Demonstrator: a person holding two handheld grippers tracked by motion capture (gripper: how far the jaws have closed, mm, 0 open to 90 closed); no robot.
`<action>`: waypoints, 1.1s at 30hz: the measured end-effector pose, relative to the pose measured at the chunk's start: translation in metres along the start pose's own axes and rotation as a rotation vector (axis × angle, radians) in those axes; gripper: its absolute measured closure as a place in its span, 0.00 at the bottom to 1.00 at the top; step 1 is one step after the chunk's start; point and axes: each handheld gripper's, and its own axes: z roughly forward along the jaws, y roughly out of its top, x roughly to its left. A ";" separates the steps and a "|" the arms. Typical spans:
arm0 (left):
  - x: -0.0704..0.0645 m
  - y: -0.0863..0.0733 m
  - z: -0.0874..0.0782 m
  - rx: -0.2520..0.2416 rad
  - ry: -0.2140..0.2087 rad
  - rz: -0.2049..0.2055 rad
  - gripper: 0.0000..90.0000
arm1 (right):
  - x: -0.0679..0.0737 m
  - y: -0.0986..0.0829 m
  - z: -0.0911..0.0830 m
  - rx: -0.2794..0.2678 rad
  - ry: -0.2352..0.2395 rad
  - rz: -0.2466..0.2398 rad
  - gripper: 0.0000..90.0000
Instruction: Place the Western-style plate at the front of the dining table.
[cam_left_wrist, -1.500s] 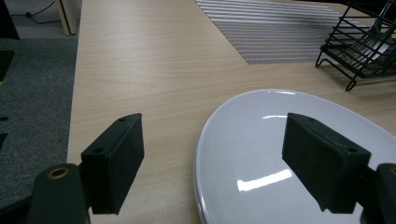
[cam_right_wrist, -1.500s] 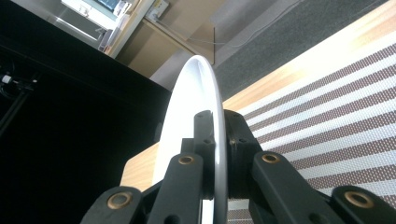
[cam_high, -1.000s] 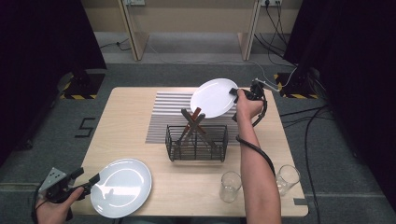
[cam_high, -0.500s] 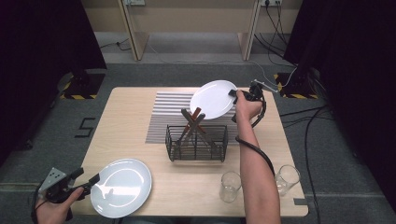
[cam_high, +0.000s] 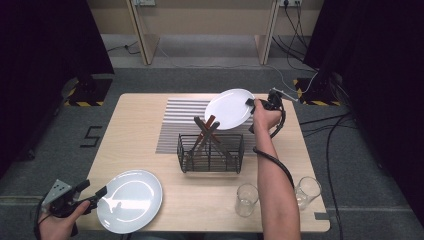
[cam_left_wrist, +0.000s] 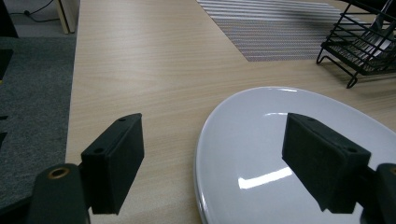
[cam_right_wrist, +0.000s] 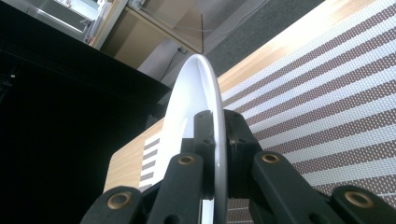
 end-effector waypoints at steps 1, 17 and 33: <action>0.000 0.000 0.000 0.000 0.000 0.001 0.22 | -0.001 0.000 0.000 0.004 -0.003 -0.004 0.95; 0.001 0.000 -0.001 0.000 0.002 0.000 0.22 | -0.010 -0.006 0.006 0.024 -0.012 0.010 0.95; 0.001 -0.001 0.000 0.002 -0.001 0.000 0.22 | -0.014 -0.011 0.011 0.049 -0.027 0.015 0.95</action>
